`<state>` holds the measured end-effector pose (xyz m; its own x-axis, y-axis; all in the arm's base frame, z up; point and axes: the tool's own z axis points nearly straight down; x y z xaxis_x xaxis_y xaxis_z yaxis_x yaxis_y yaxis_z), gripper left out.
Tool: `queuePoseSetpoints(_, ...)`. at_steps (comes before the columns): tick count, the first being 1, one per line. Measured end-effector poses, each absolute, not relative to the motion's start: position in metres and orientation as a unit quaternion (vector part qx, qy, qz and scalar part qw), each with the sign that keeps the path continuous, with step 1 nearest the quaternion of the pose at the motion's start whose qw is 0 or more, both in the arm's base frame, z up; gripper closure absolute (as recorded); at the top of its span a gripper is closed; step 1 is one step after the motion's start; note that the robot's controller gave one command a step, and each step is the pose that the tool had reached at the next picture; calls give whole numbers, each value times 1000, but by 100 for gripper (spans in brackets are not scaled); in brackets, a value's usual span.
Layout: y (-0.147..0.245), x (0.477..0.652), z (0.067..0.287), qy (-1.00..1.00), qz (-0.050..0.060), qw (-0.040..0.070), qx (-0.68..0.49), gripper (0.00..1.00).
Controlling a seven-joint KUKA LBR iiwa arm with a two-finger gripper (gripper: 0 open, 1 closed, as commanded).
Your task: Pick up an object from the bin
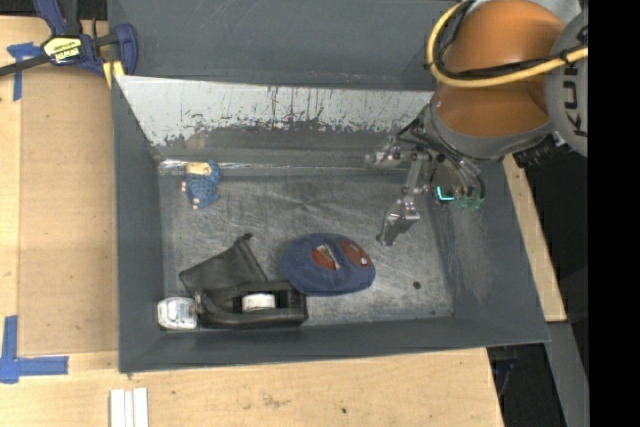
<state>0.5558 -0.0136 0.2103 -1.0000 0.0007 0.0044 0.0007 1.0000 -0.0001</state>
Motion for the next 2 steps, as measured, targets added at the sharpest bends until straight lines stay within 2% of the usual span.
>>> queuePoseSetpoints(1,30,516,74,-999,2,-6,41,0)
queuePoseSetpoints(2,29,515,77,-999,2,-3,41,100)
